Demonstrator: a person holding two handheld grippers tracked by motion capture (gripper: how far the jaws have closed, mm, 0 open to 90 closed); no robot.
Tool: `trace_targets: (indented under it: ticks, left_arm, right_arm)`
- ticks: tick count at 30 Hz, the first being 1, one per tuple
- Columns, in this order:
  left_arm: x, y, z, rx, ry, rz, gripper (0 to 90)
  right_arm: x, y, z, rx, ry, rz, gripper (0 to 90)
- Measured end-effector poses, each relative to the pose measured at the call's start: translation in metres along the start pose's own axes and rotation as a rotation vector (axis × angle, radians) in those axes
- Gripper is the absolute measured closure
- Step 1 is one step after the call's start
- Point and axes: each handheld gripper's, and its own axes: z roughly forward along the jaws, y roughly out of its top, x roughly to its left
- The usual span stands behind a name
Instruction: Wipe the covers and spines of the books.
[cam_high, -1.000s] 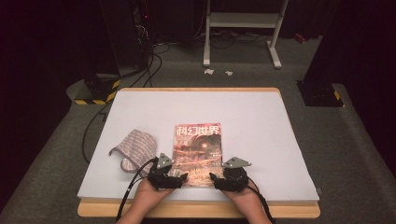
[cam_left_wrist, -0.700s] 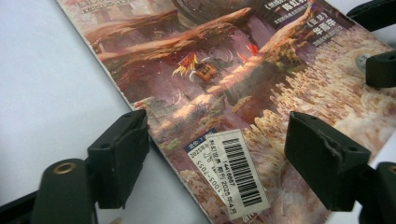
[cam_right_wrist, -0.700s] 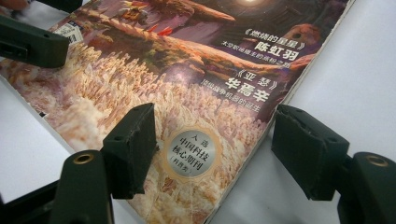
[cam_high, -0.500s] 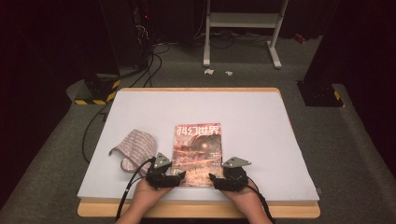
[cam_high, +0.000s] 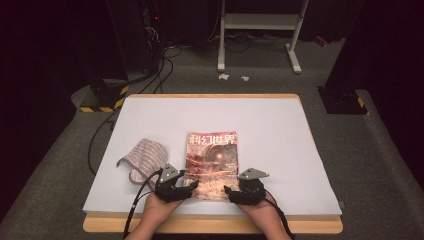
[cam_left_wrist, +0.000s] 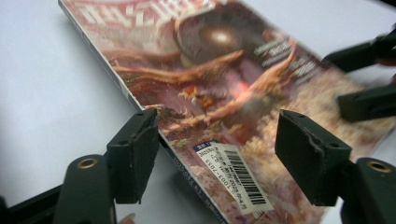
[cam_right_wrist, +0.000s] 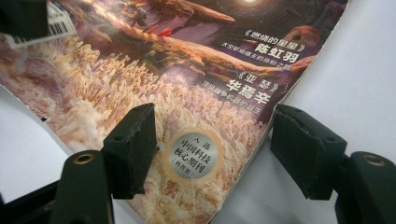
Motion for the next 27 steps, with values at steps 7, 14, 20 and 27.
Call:
trace_targets:
  ticks: [7, 14, 20, 27]
  left_arm:
    - [-0.007, 0.004, -0.006, -0.11, -0.044, -0.005, 33.0]
    - [-0.013, 0.005, -0.005, -0.15, -0.075, -0.017, 34.1]
    - [-0.012, 0.002, -0.004, -0.151, -0.102, -0.044, 35.7]
    - [-0.011, -0.001, -0.004, -0.147, -0.088, -0.045, 36.3]
  right_arm:
    - [0.001, -0.001, -0.001, 0.0, -0.007, 0.007, 31.4]
    - [0.0, -0.001, -0.001, -0.004, -0.011, 0.008, 31.5]
    - [0.0, -0.002, -0.001, -0.005, -0.013, 0.008, 31.5]
    - [0.0, -0.002, -0.001, -0.009, -0.013, 0.008, 31.4]
